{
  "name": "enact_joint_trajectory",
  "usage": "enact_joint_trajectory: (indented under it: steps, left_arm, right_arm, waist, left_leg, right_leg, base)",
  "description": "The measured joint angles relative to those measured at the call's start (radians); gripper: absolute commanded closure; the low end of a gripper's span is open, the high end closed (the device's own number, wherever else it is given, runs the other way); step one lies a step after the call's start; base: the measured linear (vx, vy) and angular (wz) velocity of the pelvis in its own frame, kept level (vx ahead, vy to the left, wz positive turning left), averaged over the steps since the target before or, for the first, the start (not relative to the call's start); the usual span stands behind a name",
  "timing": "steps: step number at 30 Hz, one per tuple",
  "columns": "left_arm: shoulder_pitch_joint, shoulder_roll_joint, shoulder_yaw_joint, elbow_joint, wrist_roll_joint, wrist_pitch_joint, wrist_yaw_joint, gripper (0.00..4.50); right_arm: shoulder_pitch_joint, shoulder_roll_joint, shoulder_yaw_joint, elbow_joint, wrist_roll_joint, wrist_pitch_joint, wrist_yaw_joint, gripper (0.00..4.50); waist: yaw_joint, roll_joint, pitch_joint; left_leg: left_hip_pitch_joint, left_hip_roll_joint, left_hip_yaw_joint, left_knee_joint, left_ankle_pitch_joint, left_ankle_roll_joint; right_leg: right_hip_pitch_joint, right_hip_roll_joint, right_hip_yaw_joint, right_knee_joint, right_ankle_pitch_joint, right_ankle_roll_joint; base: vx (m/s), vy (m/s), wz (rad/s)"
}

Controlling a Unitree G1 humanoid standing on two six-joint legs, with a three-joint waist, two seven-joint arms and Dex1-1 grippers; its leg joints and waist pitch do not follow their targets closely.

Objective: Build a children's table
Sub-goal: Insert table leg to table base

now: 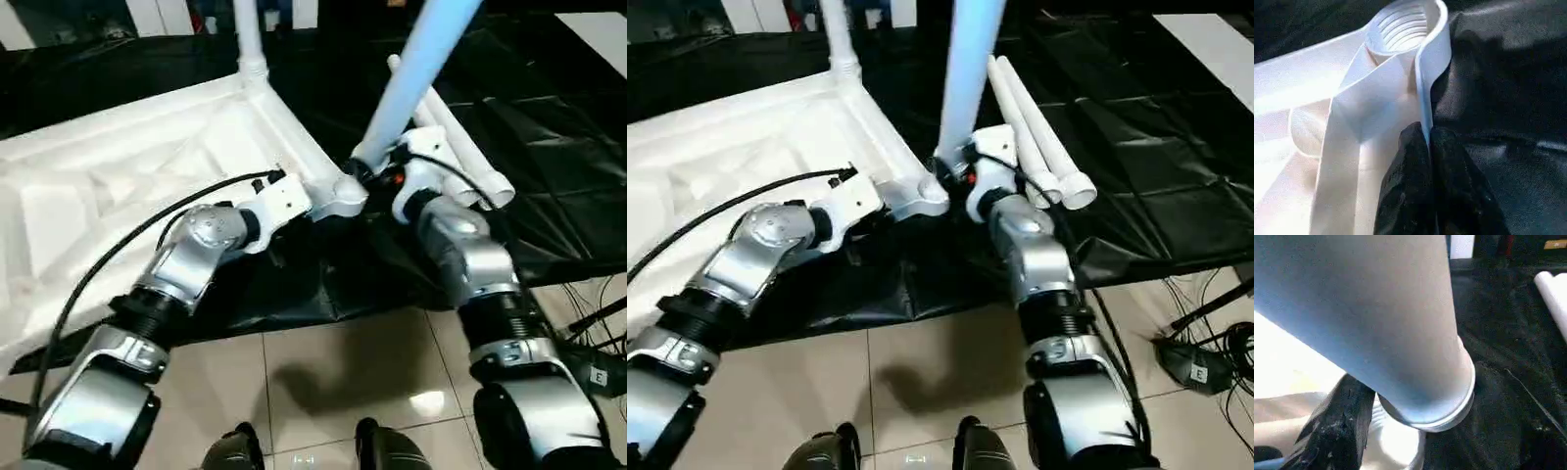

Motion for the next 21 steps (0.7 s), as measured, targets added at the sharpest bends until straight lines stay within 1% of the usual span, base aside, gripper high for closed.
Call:
enact_joint_trajectory:
  steps: [3, 4, 5, 7, 8, 9, 10, 11, 14, 15, 16, 18, 20, 21]
  left_arm:
    - [-0.020, 0.022, -0.013, 0.057, 0.016, -0.091, 0.001, 4.50]
    - [-0.028, 0.028, -0.017, 0.080, 0.022, -0.131, 0.001, 4.50]
    - [-0.030, 0.032, -0.018, 0.088, 0.025, -0.147, 0.001, 4.50]
    - [-0.042, 0.041, -0.023, 0.119, 0.031, -0.192, 0.005, 4.50]
    - [-0.050, 0.045, -0.026, 0.137, 0.036, -0.212, 0.009, 4.18]
    - [-0.065, 0.046, -0.026, 0.170, 0.040, -0.241, 0.009, 4.18]
    - [-0.078, 0.054, -0.027, 0.192, 0.053, -0.267, 0.011, 3.82]
    - [-0.085, 0.060, -0.027, 0.203, 0.065, -0.283, 0.013, 3.82]
    - [-0.099, 0.075, -0.026, 0.228, 0.072, -0.339, 0.022, 3.46]
    - [-0.109, 0.082, -0.025, 0.237, 0.077, -0.393, 0.040, 3.46]
    - [-0.118, 0.087, -0.021, 0.237, 0.078, -0.418, 0.049, 3.36]
    - [-0.151, 0.095, -0.004, 0.250, 0.077, -0.493, 0.072, 3.30]
    - [-0.172, 0.109, 0.009, 0.255, 0.075, -0.540, 0.080, 3.30]
    - [-0.176, 0.112, 0.027, 0.258, 0.066, -0.548, 0.094, 3.28]
  right_arm:
    - [-0.003, -0.014, -0.017, -0.011, 0.015, 0.011, -0.009, 1.80]
    - [-0.007, -0.021, -0.027, -0.013, 0.019, 0.018, -0.014, 1.80]
    - [-0.009, -0.025, -0.035, -0.015, 0.020, 0.023, -0.015, 1.80]
    - [-0.009, -0.031, -0.045, -0.016, 0.023, 0.032, -0.019, 1.80]
    - [-0.008, -0.031, -0.047, -0.020, 0.024, 0.034, -0.021, 1.80]
    - [-0.008, -0.032, -0.047, -0.029, 0.025, 0.041, -0.024, 1.80]
    - [-0.008, -0.030, -0.047, -0.043, 0.026, 0.047, -0.024, 1.80]
    - [-0.008, -0.030, -0.047, -0.050, 0.027, 0.049, -0.024, 1.80]
    - [-0.006, -0.030, -0.048, -0.056, 0.027, 0.058, -0.026, 1.80]
    - [-0.004, -0.028, -0.048, -0.058, 0.027, 0.062, -0.027, 1.80]
    - [-0.003, -0.026, -0.048, -0.059, 0.027, 0.066, -0.027, 1.80]
    - [0.004, -0.021, -0.047, -0.065, 0.037, 0.074, -0.035, 1.80]
    - [0.008, -0.016, -0.047, -0.076, 0.048, 0.080, -0.037, 1.80]
    - [0.014, -0.014, -0.047, -0.091, 0.051, 0.085, -0.039, 1.80]
  waist:
    - [0.002, 0.000, 0.000]
    - [0.003, 0.000, 0.000]
    - [0.003, 0.000, 0.000]
    - [0.003, 0.000, 0.000]
    - [0.003, 0.000, 0.000]
    - [0.004, 0.000, 0.000]
    - [0.003, 0.000, 0.000]
    - [0.003, 0.000, 0.000]
    - [0.004, 0.000, 0.000]
    - [0.007, 0.000, 0.000]
    - [0.008, 0.000, 0.000]
    - [0.014, 0.000, 0.000]
    - [0.017, 0.000, 0.000]
    - [0.019, 0.000, 0.000]
  left_leg:
    - [-0.003, 0.000, 0.000, 0.002, 0.000, 0.000]
    - [-0.006, 0.001, 0.000, 0.003, 0.001, -0.001]
    - [-0.009, 0.001, 0.000, 0.004, 0.003, -0.004]
    - [-0.009, 0.000, 0.000, 0.004, 0.003, -0.004]
    - [-0.010, 0.000, 0.000, 0.005, 0.003, -0.004]
    - [-0.011, 0.000, 0.000, 0.006, 0.003, -0.004]
    - [-0.012, 0.002, -0.001, 0.008, 0.003, -0.004]
    - [-0.012, 0.004, -0.001, 0.009, 0.003, -0.004]
    - [-0.012, 0.010, -0.001, 0.009, 0.003, -0.004]
    - [-0.012, 0.012, 0.000, 0.009, 0.003, -0.004]
    - [-0.012, 0.012, 0.000, 0.009, 0.003, -0.004]
    - [-0.011, 0.013, 0.000, 0.009, 0.003, -0.004]
    - [-0.010, 0.013, 0.001, 0.010, 0.003, -0.005]
    - [-0.010, 0.013, 0.001, 0.011, 0.003, -0.005]
  right_leg:
    - [-0.002, 0.000, 0.000, 0.002, 0.000, 0.000]
    - [-0.005, 0.000, 0.000, 0.003, 0.000, 0.000]
    - [-0.008, 0.000, 0.000, 0.003, 0.001, 0.000]
    - [-0.008, 0.001, 0.000, 0.003, 0.001, 0.000]
    - [-0.009, 0.002, 0.000, 0.003, 0.001, 0.000]
    - [-0.009, 0.003, 0.000, 0.003, 0.001, 0.000]
    - [-0.010, 0.006, 0.000, 0.003, 0.001, 0.000]
    - [-0.010, 0.007, 0.000, 0.004, 0.001, 0.000]
    - [-0.010, 0.010, -0.001, 0.004, 0.001, 0.000]
    - [-0.010, 0.011, -0.002, 0.004, 0.001, 0.000]
    - [-0.010, 0.011, -0.002, 0.004, 0.001, 0.000]
    - [-0.010, 0.012, -0.002, 0.005, 0.001, 0.000]
    - [-0.010, 0.011, -0.001, 0.008, 0.001, 0.000]
    - [-0.010, 0.011, -0.001, 0.009, 0.001, 0.000]
  base:
    - [0.000, 0.000, 0.00]
    - [0.000, 0.000, 0.00]
    - [0.000, 0.000, 0.00]
    - [0.000, 0.000, 0.00]
    - [0.000, 0.000, 0.00]
    - [0.000, 0.000, 0.00]
    - [0.000, 0.000, 0.00]
    - [0.000, 0.000, 0.00]
    - [0.000, 0.000, 0.00]
    - [0.000, 0.000, 0.00]
    - [0.000, 0.000, 0.00]
    - [0.000, 0.000, 0.00]
    - [0.000, 0.000, 0.00]
    - [0.000, 0.000, 0.00]
